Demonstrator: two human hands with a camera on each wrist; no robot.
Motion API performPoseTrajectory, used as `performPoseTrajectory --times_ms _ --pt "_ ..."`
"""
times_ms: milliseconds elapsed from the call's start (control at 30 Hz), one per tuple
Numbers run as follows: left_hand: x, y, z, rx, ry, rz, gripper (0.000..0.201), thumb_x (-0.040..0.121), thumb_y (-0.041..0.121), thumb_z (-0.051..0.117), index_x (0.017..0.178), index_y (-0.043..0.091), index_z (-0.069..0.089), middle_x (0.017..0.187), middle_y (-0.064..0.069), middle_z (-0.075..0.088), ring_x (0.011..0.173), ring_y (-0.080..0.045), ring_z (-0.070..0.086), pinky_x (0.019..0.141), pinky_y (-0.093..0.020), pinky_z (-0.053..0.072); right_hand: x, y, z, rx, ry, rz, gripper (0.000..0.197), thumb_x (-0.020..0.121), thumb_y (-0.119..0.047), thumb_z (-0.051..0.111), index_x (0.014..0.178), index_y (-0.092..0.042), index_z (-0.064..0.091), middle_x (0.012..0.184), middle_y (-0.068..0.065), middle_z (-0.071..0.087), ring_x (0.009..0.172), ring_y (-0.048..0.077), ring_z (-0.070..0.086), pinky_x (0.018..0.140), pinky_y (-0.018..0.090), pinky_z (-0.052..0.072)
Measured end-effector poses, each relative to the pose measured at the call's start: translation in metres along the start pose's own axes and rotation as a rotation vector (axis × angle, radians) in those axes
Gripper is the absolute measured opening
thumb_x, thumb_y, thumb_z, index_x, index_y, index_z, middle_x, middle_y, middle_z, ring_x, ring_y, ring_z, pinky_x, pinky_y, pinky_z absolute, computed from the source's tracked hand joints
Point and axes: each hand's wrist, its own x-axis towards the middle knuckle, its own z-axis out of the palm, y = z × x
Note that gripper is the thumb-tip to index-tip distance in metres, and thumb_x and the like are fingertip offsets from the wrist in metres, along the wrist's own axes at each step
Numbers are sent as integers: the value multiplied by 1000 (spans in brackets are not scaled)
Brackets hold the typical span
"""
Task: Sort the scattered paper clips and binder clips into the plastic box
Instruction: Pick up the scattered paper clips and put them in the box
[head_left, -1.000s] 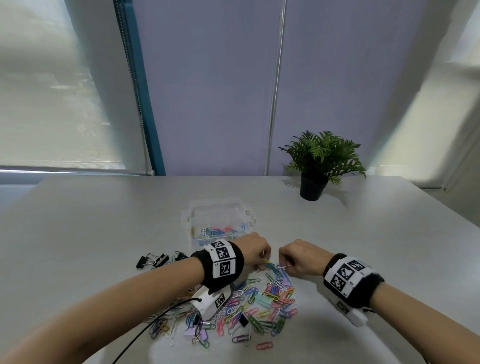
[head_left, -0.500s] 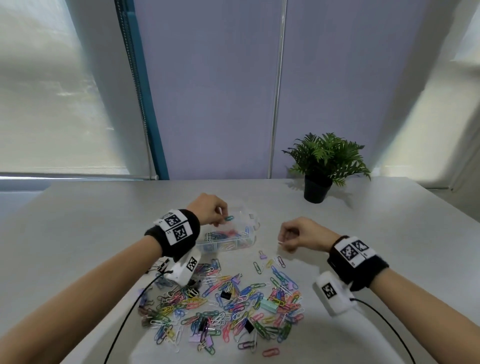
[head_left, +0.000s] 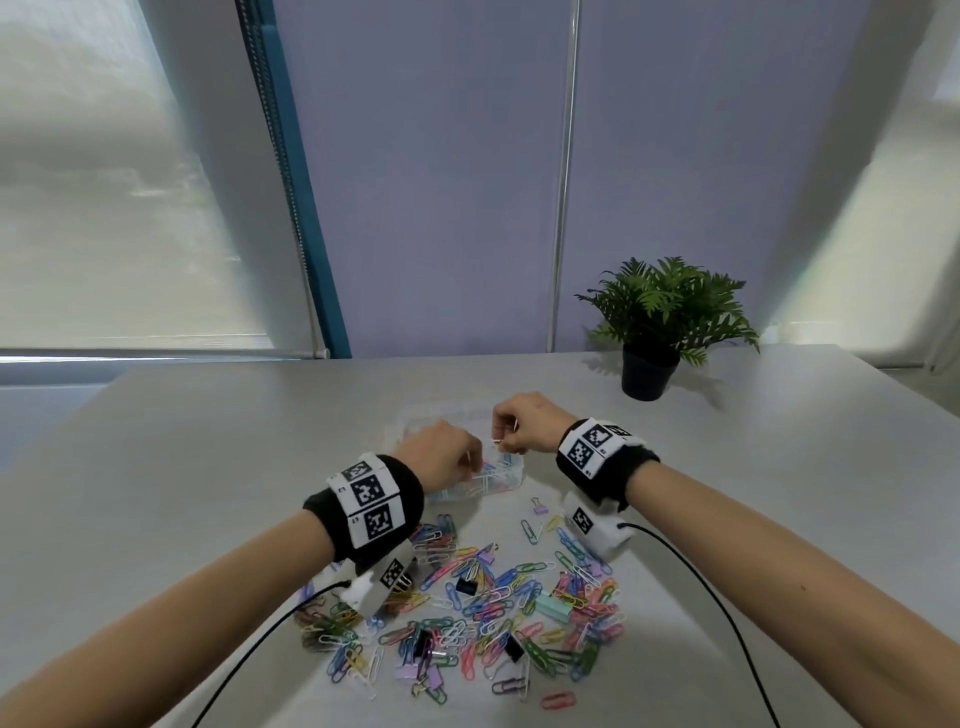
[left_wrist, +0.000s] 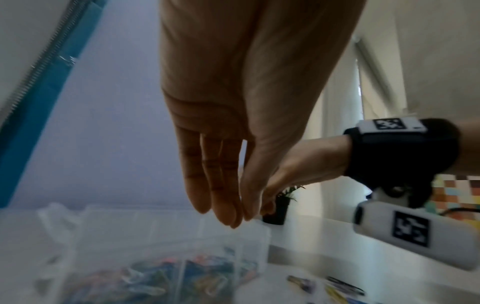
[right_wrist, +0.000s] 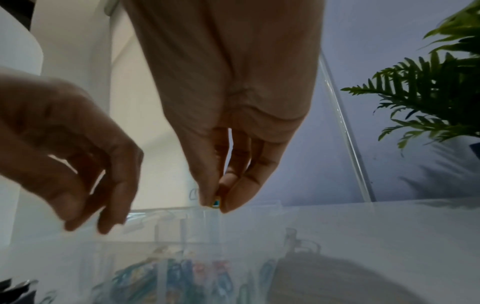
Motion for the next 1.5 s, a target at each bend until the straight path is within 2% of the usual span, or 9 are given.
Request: performPoseTrajectory --times_ms 133,267,500,733,867,967,1100,1300,1500 --pt "0 33 15 -28 -164 120 18 86 10 59 102 8 67 102 -10 71 97 -23 64 86 -30 46 -6 1 -2 -8 25 -25 12 79 3 64 91 4 66 79 15 67 57 14 58 53 8 45" --pt "4 65 38 26 -244 154 37 86 20 61 122 12 55 122 -11 56 110 -28 55 90 -35 43 -18 4 -7 7 -8 -40 22 82 -3 64 104 -1 66 102 14 69 93 21 65 79 19 47" --pt "12 74 56 53 -302 69 70 75 33 73 135 21 38 127 -15 42 115 -37 49 97 -46 44 -68 48 -11 -257 -50 89 18 83 -18 65 98 -8 64 101 12 68 80 14 52 75 25 42" --pt "25 91 63 35 -245 95 67 70 34 77 127 19 44 119 -14 44 108 -33 49 89 -41 44 -99 54 13 -302 -296 308 65 68 -51 74 113 -14 45 99 0 43 91 19 46 82 34 42" --pt "30 94 61 -88 -189 122 39 70 23 77 101 7 59 95 -13 54 82 -25 51 71 -29 40 -102 45 29 -297 -215 344 56 69 -42 76 105 -14 45 97 1 43 89 20 46 73 31 38" --pt "34 89 56 -124 -199 127 17 74 -1 65 90 1 64 96 -18 69 88 -32 63 75 -32 47 -100 43 28 -254 -214 343 35 71 -27 78 92 -11 55 94 8 57 85 24 54 60 28 38" --pt "35 82 56 -91 -185 180 16 75 -3 60 88 4 65 94 -17 70 90 -31 64 78 -35 50 -99 44 28 -150 -165 377 13 70 -2 69 83 -2 69 95 17 72 86 30 68 74 35 56" --pt "35 77 52 -81 -201 224 17 76 1 63 92 3 67 96 -15 71 91 -29 64 75 -29 47 -96 42 27 -67 -158 398 13 71 1 68 81 -7 71 71 5 61 65 17 57 51 17 43" --pt "33 61 48 -203 -250 182 19 73 6 71 92 7 68 93 -12 72 74 -13 57 67 -20 41 -96 50 24 56 -155 411 15 74 3 66 72 -12 67 64 2 64 51 9 61 56 21 53"
